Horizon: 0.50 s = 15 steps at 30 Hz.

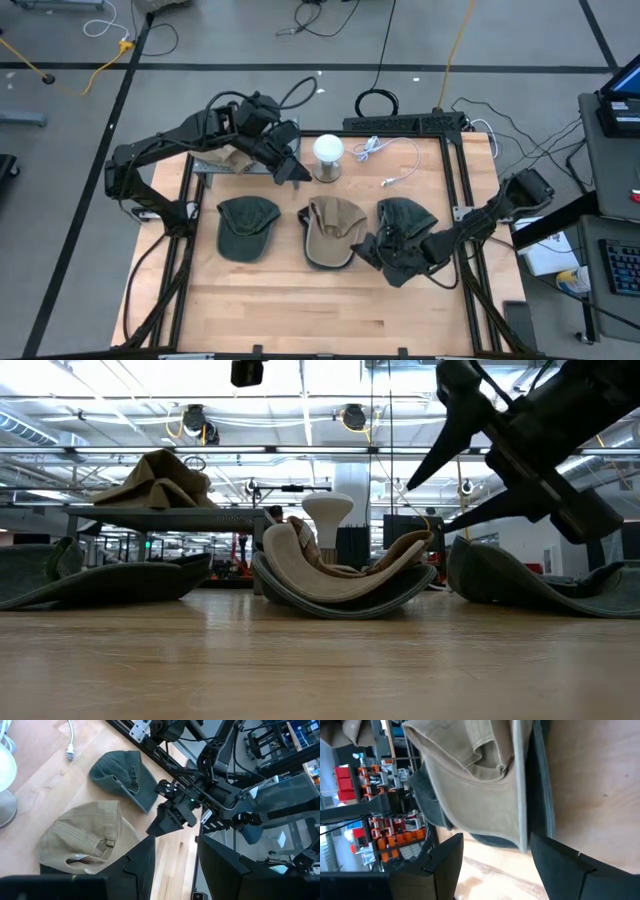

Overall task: Pick & Place hat
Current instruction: Stack the brown cap on the stacked brown caps on the shelf

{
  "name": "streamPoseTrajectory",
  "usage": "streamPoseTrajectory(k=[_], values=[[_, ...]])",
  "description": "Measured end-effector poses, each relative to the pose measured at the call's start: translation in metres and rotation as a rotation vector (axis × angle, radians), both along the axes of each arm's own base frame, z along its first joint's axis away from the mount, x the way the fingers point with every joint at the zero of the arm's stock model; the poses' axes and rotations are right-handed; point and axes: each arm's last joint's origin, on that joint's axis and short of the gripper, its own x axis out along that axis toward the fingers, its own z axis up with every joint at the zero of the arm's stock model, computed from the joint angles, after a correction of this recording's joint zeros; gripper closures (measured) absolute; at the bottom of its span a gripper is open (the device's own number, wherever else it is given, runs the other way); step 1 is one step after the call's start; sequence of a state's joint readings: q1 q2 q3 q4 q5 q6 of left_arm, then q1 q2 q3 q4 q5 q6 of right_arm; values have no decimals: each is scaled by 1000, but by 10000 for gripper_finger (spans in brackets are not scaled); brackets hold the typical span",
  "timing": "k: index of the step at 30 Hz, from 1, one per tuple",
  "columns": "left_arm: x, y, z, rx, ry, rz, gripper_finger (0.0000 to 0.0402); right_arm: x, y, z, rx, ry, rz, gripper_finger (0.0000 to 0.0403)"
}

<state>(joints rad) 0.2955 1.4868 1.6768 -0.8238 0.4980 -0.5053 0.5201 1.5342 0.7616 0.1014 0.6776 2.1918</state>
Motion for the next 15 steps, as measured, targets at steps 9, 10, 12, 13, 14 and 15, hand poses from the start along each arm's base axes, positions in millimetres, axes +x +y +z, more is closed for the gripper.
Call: streamPoseTrajectory(k=[9,10,12,13,14,15], values=[[0,-2,0,5,-1,-9,250,4,-11,-2,-37,35,-12,179],[0,-2,0,6,-1,-9,250,4,-12,-2,-39,42,-2,179],[0,-2,0,8,-1,-11,250,5,-14,-2,-45,49,1,179],[0,-2,0,9,-1,-11,250,5,-15,-2,-45,49,-2,179],[0,-2,0,9,-1,-11,250,6,-16,-2,-47,50,-5,179],[0,-2,0,10,-2,-12,250,7,-17,-2,-52,53,-6,179]])
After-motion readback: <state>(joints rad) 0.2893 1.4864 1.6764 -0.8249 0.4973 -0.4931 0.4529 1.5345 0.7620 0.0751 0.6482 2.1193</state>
